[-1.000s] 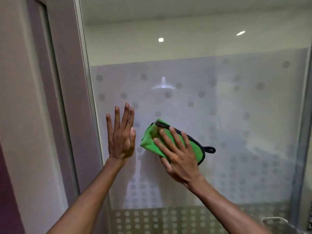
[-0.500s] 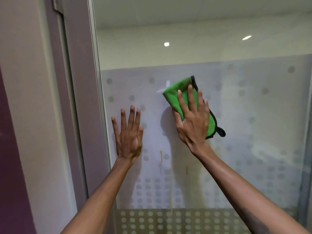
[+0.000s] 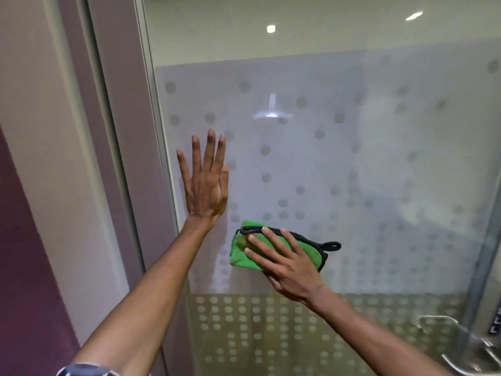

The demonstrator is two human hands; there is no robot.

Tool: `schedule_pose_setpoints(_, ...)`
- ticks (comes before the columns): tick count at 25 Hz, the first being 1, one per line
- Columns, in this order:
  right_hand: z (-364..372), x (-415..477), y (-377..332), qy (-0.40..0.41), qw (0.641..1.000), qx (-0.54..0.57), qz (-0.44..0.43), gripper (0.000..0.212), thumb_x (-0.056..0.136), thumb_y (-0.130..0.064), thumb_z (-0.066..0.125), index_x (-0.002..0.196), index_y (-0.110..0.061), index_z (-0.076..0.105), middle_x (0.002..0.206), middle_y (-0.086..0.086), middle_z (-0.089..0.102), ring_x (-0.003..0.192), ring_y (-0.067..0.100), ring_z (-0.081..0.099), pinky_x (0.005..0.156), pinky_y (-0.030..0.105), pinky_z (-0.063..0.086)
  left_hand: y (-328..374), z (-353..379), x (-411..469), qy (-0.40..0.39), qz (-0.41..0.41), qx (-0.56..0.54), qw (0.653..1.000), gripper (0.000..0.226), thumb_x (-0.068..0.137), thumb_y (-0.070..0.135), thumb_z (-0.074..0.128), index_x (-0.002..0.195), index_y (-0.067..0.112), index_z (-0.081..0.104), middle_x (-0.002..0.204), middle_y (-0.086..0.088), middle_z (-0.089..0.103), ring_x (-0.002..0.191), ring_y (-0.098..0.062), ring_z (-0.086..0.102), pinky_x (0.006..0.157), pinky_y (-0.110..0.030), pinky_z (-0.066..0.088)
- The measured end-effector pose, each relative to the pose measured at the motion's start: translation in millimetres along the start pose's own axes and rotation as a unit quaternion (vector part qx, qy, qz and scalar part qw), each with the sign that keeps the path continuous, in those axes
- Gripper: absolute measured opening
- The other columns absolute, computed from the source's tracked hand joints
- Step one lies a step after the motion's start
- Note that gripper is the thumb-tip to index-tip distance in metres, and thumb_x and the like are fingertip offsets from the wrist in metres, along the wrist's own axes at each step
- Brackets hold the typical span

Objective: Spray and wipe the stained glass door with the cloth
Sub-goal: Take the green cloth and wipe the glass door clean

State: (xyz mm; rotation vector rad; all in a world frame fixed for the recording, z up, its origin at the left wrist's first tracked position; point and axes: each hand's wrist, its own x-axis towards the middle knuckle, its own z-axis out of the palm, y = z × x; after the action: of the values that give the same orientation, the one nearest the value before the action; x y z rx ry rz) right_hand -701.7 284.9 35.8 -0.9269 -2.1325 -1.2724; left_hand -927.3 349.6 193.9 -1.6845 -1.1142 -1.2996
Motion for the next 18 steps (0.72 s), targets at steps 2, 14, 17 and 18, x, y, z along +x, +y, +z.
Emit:
schedule_pose_setpoints(2,-7,-23,12,-0.026,0.999,-0.011,-0.029,0.061,0.102,-0.028,0.046,0.160,-0.031,0.027,0.170,-0.006,0.018,0.159,0.026,0.012,0.128,0.052,0.007,1,-3,0,-0.006,-0.005,0.000,1.000,0.058,0.109,0.034,0.024,0.164,0.022,0.012,0.172,0.001,0.011,0.158,-0.023,-0.005,0.125,-0.062,-0.001)
schedule_pose_setpoints(14,-69,43,117,0.209,0.914,0.048,0.346,0.064,0.088,-0.017,0.060,0.150,-0.030,0.048,0.163,0.007,0.036,0.153,0.035,0.028,0.121,0.058,0.025,5,6,-3,0.031,-0.013,0.011,0.999,0.057,0.109,0.035,0.020,0.164,0.022,0.013,0.171,0.009,-0.001,0.159,-0.024,-0.006,0.126,-0.060,-0.003)
schedule_pose_setpoints(17,-41,54,68,0.152,0.962,0.027,0.224,0.058,0.093,-0.027,0.061,0.150,-0.032,0.049,0.163,0.002,0.038,0.154,0.033,0.027,0.123,0.055,0.022,4,8,0,0.032,-0.011,0.010,0.999,0.057,0.109,0.037,0.019,0.164,0.023,0.013,0.172,0.007,0.003,0.159,-0.032,0.003,0.125,-0.062,0.002)
schedule_pose_setpoints(18,-31,45,52,0.135,0.971,0.029,0.196,0.056,0.095,-0.030,0.060,0.150,-0.032,0.048,0.163,0.001,0.038,0.154,0.033,0.027,0.125,0.054,0.020,3,9,0,0.031,-0.012,0.007,0.999,0.057,0.109,0.037,0.019,0.164,0.022,0.014,0.172,0.003,0.007,0.159,-0.035,0.006,0.125,-0.063,0.003)
